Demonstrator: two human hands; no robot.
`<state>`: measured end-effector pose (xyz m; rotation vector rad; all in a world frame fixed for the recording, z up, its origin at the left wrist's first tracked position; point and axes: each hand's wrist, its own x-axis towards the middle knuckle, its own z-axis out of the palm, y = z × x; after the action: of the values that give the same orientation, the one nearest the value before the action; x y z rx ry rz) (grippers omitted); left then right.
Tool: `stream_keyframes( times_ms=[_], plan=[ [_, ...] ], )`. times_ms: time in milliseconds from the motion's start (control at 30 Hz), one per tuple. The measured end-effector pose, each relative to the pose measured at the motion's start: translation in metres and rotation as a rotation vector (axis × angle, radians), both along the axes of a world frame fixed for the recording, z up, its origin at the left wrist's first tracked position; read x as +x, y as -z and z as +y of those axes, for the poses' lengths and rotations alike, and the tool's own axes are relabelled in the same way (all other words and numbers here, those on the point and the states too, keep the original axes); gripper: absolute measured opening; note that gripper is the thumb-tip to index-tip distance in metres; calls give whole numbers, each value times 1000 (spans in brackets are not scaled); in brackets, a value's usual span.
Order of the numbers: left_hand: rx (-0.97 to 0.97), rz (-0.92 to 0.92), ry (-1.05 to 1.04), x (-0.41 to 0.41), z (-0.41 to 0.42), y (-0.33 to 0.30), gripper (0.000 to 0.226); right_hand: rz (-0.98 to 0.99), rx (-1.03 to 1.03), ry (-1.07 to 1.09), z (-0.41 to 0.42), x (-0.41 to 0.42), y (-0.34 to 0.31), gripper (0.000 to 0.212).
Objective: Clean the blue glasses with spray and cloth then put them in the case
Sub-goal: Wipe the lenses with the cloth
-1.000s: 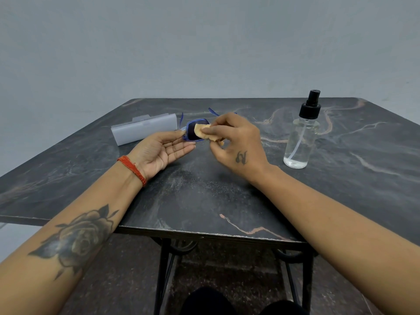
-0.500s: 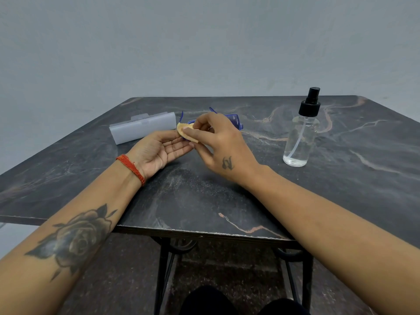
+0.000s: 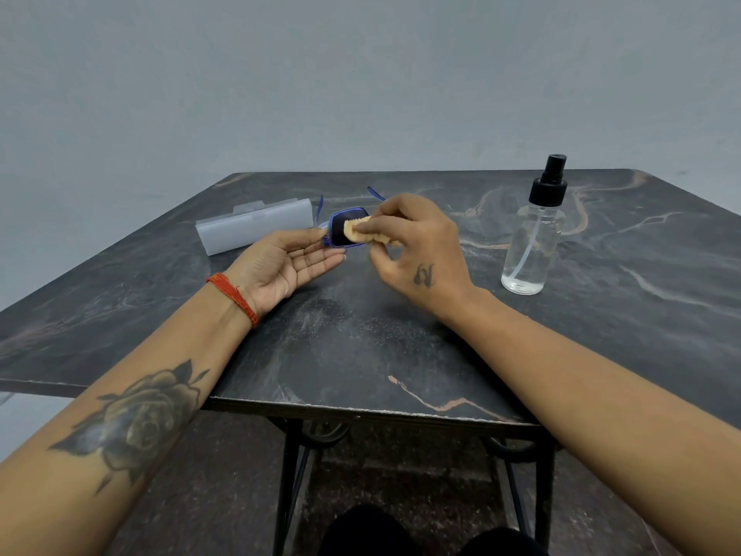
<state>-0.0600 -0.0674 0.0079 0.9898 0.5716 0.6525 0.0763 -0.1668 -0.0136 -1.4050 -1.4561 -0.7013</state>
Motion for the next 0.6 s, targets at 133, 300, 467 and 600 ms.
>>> stream_keyframes(
  times_ms=[133, 300, 467, 600],
  plan=[
    [15, 9, 6, 0, -1, 0, 10, 21, 14, 12, 1, -2, -2, 22],
    [21, 17, 12, 1, -1, 1, 11, -59, -1, -5, 6, -7, -1, 25],
    [31, 20, 43, 2, -1, 2, 29, -169, -55, -112, 6, -12, 0, 28],
    [40, 19, 46, 1, 0, 2, 32, -205, -48, -133, 7, -10, 1, 26]
  ],
)
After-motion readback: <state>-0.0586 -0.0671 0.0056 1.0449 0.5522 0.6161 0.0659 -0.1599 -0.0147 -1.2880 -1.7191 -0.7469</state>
